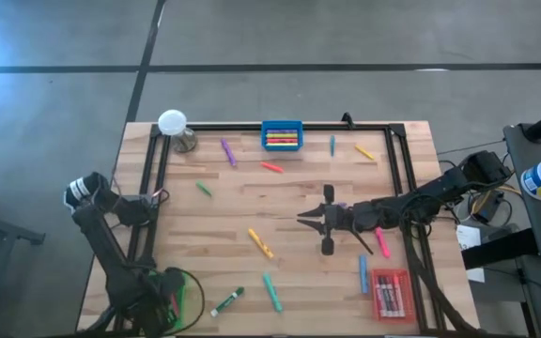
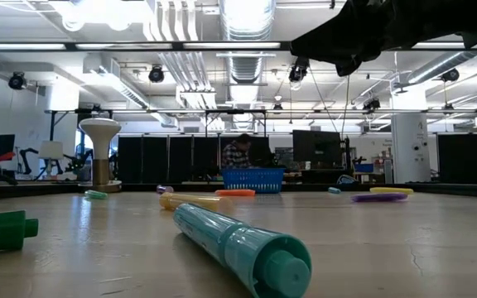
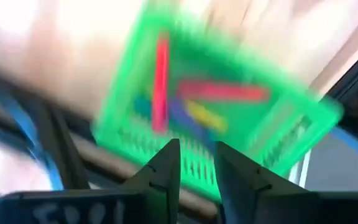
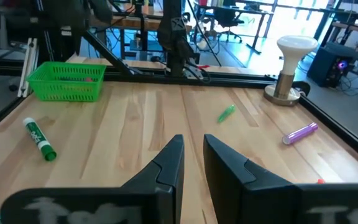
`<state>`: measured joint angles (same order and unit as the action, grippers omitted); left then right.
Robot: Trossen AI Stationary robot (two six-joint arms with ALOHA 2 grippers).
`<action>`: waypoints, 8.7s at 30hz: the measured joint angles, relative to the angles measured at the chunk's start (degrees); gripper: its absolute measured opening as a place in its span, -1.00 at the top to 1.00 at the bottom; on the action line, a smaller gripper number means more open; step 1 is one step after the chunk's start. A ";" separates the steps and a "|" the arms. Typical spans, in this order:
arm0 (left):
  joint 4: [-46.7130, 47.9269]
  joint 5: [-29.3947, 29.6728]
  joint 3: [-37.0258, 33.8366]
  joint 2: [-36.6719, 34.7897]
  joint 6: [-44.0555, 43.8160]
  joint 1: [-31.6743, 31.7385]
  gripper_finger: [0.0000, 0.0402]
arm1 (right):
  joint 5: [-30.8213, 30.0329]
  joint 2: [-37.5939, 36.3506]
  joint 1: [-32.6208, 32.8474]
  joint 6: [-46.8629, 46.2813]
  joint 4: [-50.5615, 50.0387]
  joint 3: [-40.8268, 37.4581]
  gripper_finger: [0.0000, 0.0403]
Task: Pick & Place Markers
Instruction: Put the yellow highlighter into the blue bin, then put the orange pen into the green bin
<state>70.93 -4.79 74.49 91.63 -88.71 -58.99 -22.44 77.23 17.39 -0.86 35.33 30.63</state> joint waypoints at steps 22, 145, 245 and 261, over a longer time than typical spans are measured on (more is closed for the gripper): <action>-73.26 -0.58 -23.73 -0.04 87.87 37.83 1.00 | -0.14 -0.02 -0.66 -0.35 -0.07 0.00 0.73; -138.87 -7.15 -63.85 1.27 88.72 65.67 1.00 | 13.71 21.00 -44.27 16.04 -38.63 32.48 0.66; -131.29 -1.56 -60.99 1.16 88.43 65.67 1.00 | 8.74 33.47 -10.74 -7.51 -0.70 12.70 0.74; -131.28 -1.56 -60.93 1.14 88.44 65.66 1.00 | 8.72 30.80 -8.10 -5.29 -5.01 12.79 0.74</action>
<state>-60.35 -6.35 13.56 92.77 -0.27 6.67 -13.72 108.03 9.29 -6.16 30.32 43.42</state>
